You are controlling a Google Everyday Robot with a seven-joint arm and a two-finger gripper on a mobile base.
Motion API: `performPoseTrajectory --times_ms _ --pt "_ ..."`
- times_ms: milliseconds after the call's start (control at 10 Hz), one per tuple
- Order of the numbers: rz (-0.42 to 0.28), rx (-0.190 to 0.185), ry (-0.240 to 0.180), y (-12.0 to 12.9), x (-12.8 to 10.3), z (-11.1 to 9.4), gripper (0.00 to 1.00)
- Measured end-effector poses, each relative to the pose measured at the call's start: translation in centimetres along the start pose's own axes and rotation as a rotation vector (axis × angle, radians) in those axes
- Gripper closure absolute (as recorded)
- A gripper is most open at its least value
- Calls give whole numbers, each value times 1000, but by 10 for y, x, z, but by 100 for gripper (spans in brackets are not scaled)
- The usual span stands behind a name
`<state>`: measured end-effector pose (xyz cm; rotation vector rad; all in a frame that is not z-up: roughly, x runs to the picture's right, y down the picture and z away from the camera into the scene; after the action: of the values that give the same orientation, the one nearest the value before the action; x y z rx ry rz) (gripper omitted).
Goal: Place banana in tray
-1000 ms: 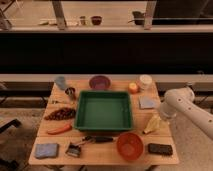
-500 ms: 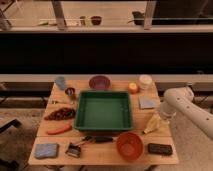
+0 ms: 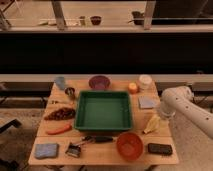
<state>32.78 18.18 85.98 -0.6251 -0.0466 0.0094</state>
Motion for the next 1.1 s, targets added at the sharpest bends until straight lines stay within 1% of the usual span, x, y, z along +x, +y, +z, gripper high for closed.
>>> performPoseTrajectory --times_ms 200,400,500,700,800,900,1100 --pt "7 0 -10 -2 0 1 20" --pt "10 -16 -24 0 2 4 22" --pt "7 -24 -42 1 1 3 30" --pt "8 -34 -46 4 2 4 51" --pt "2 -36 -47 3 0 4 61" --pt "-2 -39 -48 3 -1 4 69" --pt "-4 -43 -45 3 -1 3 90"
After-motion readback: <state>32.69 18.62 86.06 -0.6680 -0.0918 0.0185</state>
